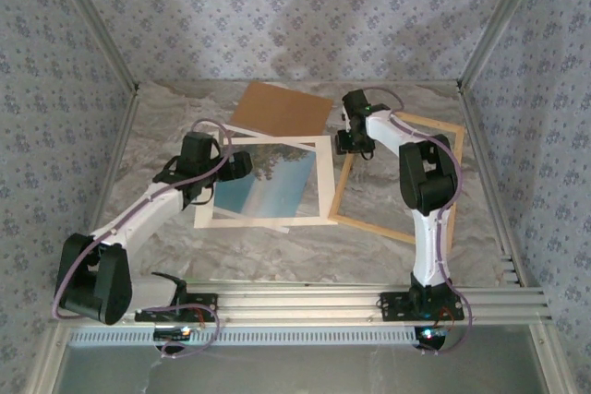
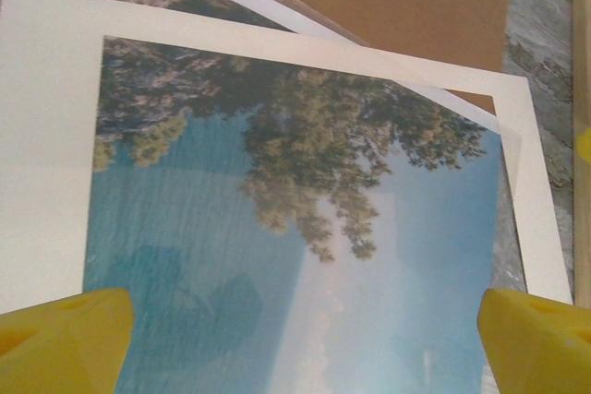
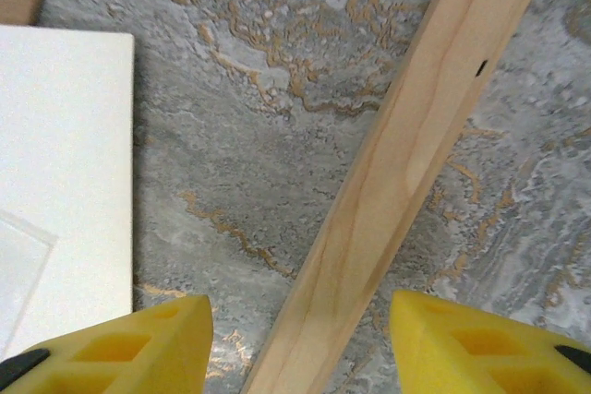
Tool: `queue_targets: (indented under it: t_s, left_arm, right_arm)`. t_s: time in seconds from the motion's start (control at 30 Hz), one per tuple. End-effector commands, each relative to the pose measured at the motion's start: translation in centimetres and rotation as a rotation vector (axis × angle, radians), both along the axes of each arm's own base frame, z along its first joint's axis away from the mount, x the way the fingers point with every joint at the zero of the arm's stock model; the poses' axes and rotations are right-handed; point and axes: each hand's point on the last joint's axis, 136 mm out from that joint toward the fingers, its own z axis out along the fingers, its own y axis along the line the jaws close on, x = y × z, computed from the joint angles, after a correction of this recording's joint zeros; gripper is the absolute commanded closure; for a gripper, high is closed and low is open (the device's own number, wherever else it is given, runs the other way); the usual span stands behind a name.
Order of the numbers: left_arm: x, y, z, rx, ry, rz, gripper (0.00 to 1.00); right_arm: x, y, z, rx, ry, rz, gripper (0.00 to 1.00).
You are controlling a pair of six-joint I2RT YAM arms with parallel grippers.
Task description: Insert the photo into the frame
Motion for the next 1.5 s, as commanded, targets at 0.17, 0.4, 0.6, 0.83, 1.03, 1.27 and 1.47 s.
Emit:
queue_targets:
  t_s: [0.17, 0.4, 0.6, 0.83, 1.03, 1.27, 1.47]
  left_arm:
    - [0.2, 1.0, -0.6, 0.005, 0.032, 0.044, 0.04]
    - [0.1, 1.5, -1.1, -0.004, 0.048, 0.07, 0.04]
    - [0.4, 1.3, -1.2, -0.005, 0.055, 0.07, 0.04]
    - [0.9, 1.5, -1.8, 0.016, 0.071, 0.072, 0.04]
    - [1.7, 3.5, -1.9, 0.024, 0.06, 0.135, 0.03]
    - [3.2, 4.7, -3.0, -0.022, 0.068, 0.197, 0.04]
    - [5.1, 4.1, -5.1, -0.036, 0.12, 0.191, 0.04]
  right_arm:
    - [-0.7, -1.6, -1.3, -0.057, 0.05, 0.04, 0.6]
    - [-2.1, -2.6, -1.2, -0.11, 0.085, 0.149, 0.69]
    - [-2.5, -1.6, -1.3, -0.076, 0.088, 0.176, 0.68]
    - [-2.9, 1.0, -0.3, -0.003, 0.084, 0.199, 0.62]
    - [-2.4, -0.6, 3.8, -0.08, -0.044, 0.072, 0.42]
    - [-5.9, 9.0, 7.2, 0.379, -0.118, 0.074, 0.23]
    - [-7.2, 12.0, 5.7, 0.478, -0.067, -0.042, 0.2]
